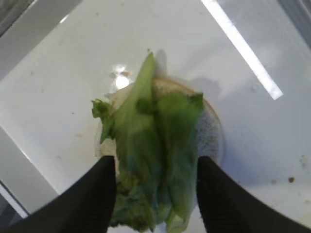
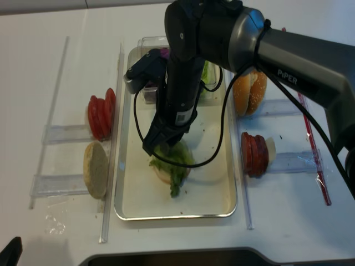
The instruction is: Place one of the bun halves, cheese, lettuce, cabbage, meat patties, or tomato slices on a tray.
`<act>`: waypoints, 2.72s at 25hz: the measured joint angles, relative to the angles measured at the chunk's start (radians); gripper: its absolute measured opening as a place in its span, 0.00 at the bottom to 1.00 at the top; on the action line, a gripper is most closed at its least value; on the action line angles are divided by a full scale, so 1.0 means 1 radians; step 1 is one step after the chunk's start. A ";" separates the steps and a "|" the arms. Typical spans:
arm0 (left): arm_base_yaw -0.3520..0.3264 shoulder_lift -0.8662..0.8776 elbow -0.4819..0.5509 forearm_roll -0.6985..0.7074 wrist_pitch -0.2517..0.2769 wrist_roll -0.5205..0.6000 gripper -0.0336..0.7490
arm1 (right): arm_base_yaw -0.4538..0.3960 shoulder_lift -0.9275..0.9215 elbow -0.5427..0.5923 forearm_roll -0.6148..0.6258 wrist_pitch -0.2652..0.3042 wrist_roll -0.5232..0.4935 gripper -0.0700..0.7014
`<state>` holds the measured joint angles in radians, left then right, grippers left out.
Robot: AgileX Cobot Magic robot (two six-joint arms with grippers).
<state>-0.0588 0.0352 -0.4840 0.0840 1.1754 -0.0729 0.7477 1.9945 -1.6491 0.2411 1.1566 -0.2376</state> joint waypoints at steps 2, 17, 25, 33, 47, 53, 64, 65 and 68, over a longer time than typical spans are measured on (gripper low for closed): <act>0.000 0.000 0.000 0.000 0.000 0.000 0.58 | 0.000 0.000 0.000 -0.026 -0.001 0.011 0.66; 0.000 0.000 0.000 0.000 0.000 0.000 0.58 | -0.004 0.000 -0.144 -0.050 0.067 0.039 0.68; 0.000 0.000 0.000 0.000 0.000 0.000 0.58 | -0.115 -0.002 -0.207 0.096 0.075 0.060 0.68; 0.000 0.000 0.000 0.000 0.000 0.000 0.58 | -0.214 -0.093 -0.207 -0.011 0.081 0.120 0.68; 0.000 0.000 0.000 0.000 0.000 0.000 0.58 | -0.514 -0.179 -0.207 -0.050 0.093 0.119 0.68; 0.000 0.000 0.000 0.000 0.000 0.000 0.58 | -0.643 -0.245 -0.182 -0.075 0.093 0.115 0.68; 0.000 0.000 0.000 0.000 0.000 0.000 0.58 | -0.821 -0.527 0.225 -0.075 0.093 0.067 0.68; 0.000 0.000 0.000 0.000 0.000 0.000 0.58 | -0.825 -0.552 0.261 -0.075 0.093 0.057 0.68; 0.000 0.000 0.000 0.000 0.000 0.000 0.58 | -0.827 -0.649 0.336 -0.063 0.093 0.047 0.68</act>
<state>-0.0588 0.0352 -0.4840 0.0840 1.1754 -0.0729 -0.0791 1.3452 -1.3135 0.1778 1.2494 -0.1909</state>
